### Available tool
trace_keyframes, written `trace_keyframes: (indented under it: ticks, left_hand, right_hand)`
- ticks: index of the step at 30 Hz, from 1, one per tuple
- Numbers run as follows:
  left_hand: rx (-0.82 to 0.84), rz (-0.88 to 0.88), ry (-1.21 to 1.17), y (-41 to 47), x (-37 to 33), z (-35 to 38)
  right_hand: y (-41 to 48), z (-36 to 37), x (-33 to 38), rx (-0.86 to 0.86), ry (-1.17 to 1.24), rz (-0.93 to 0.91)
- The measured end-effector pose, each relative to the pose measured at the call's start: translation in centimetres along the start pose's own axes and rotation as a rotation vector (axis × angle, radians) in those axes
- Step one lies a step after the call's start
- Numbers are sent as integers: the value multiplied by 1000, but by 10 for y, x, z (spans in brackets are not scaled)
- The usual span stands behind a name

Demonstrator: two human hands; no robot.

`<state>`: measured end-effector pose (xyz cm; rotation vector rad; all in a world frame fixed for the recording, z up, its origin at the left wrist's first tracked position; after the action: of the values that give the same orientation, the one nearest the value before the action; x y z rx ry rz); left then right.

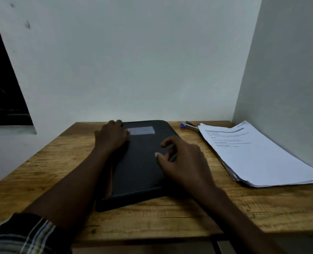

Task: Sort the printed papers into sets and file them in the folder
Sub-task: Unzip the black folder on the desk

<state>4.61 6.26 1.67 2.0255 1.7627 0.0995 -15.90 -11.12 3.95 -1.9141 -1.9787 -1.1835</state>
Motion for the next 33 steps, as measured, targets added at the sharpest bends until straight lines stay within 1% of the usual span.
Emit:
trace_keyframes:
  ticks: [2,5,7,12,21,28,33]
  left_hand:
    - [50,-112,-31,1,6,-1]
    - [104,-218,-128,3,8,3]
    - [129,-202,-154,3,4,10]
    - [101,-114,-53,3,-6,16]
    - [75,-48,-31,-3,-38,23]
    - [114,-24,-37,-14,-64,27]
    - [174,-26,-82,-9,-59,25]
  right_hand:
    - [30,-3,-23,-46,-42,16]
    - [70,-3,-52,17,-101,55]
    - [88,2,-69,76,-123,92]
    - [105,10,-98,186,-119,188]
    - [94,-6,-109,78,-76,245]
    - [91,-20,-115,38,-137,330]
    - [93,-26,-114,57,-128,326]
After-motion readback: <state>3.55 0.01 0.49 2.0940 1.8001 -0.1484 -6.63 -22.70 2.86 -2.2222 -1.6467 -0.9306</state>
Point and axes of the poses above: each hand's wrist, its own y-axis towards the middle knuckle, its own z-axis out of the palm, x = y × z, the point moved 1 cm from there along y, towards the middle knuckle, and after that the axes turned 2 degrees about y, right-handed, at the moved point
